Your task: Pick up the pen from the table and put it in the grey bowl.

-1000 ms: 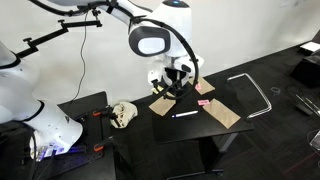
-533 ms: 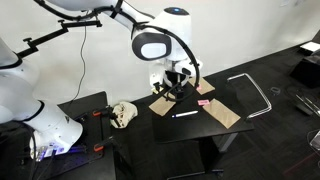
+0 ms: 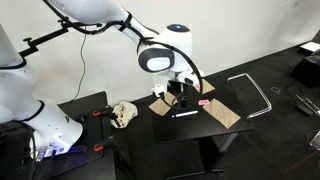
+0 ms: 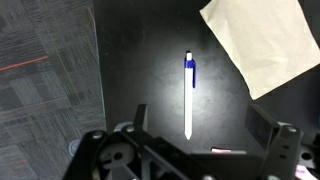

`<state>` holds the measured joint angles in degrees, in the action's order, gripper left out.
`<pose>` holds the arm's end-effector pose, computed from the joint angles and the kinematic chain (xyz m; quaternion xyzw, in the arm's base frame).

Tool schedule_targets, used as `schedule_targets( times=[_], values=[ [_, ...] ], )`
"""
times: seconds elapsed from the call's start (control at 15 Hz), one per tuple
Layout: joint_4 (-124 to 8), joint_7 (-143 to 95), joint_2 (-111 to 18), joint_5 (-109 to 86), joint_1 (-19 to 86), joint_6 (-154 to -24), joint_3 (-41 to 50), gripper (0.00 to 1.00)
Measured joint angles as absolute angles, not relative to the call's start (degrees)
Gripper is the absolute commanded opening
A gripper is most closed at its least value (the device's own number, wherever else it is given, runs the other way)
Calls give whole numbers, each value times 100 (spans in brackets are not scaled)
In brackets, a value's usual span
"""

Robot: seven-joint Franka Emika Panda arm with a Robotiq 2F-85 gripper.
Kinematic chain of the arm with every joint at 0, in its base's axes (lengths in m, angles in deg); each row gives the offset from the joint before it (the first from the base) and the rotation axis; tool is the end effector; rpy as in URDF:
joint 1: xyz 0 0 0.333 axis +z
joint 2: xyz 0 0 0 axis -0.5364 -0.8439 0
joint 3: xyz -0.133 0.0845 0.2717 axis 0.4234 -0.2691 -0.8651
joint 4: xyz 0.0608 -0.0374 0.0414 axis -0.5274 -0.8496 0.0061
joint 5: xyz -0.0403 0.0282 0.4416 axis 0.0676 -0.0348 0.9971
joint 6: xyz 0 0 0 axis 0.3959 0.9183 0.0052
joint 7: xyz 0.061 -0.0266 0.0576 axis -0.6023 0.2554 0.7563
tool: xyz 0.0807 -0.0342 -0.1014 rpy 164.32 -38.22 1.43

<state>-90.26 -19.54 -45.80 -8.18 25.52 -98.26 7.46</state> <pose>0.5841 -0.1436 0.2012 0.9923 -0.1200 0.0258 0.0170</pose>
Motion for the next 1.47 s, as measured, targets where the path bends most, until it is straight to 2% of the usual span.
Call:
schedule_targets(
  times=[1.47],
  values=[
    [-7856, -1188, -6183, -665, 2283, -10091, 491, 100]
  ],
)
